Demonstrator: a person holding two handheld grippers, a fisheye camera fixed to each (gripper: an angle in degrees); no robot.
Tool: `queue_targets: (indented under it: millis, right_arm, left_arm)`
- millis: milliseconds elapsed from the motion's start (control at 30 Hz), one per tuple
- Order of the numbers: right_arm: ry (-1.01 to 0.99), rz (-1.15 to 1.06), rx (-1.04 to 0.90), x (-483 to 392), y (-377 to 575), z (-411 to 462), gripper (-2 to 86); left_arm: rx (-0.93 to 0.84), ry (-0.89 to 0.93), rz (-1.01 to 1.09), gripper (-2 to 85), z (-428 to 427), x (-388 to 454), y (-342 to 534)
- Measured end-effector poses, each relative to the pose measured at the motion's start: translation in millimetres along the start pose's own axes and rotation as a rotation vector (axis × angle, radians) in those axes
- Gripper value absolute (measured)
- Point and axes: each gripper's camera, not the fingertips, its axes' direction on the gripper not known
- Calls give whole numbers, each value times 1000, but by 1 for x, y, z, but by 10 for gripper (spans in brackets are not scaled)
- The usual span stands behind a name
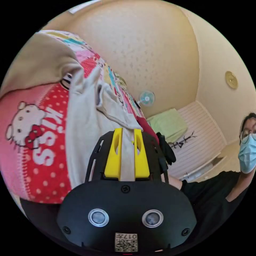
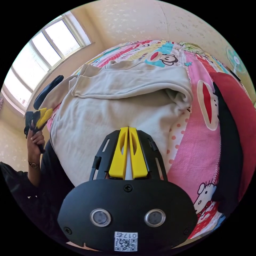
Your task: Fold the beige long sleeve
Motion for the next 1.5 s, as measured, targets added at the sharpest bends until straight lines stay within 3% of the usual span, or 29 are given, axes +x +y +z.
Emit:
queue_targets:
  millis: [100, 233, 367, 467, 533, 600, 700, 933, 1033, 1200, 1300, 1433, 1500]
  right_arm:
    - [-27, -9, 11, 8, 10, -5, 5]
    - [-6, -24, 22, 10, 20, -12, 6]
    - [-19, -22, 30, 20, 29, -21, 6]
    - [-45, -14, 33, 30, 35, -28, 5]
    - [-57, -10, 33, 36, 37, -33, 5]
    - [-64, -7, 34, 42, 40, -38, 5]
    - [-65, -7, 35, 48, 42, -44, 5]
    - [-156, 24, 43, 78, 44, -56, 5]
    - [-178, 30, 47, 87, 44, -61, 4]
    - [-185, 31, 52, 98, 40, -69, 4]
    - [-203, 38, 53, 105, 36, -72, 4]
    - [-227, 43, 59, 115, 30, -74, 4]
    - [-255, 54, 59, 123, 25, -75, 3]
  left_arm:
    - [324, -175, -170, 128, -105, -42, 8]
    - [544, -420, -257, 163, -187, -67, 22]
    - [418, -653, -149, 168, -172, -75, -14]
    - [262, -548, -158, 91, -137, -100, -42]
    - [281, -425, -144, 39, -133, -93, -45]
    - [307, -360, -83, 33, -141, -47, -54]
    - [318, -425, 99, 28, -150, 49, -75]
    - [257, -472, 244, 28, -126, 177, -164]
    - [111, -362, 344, 31, -40, 234, -193]
    - [-201, -142, 534, 33, 224, 317, -183]
    - [-384, -2, 525, 36, 384, 319, -154]
    - [-596, -65, 458, 76, 561, 275, -109]
    - [-739, -43, 299, 124, 632, 233, -75]
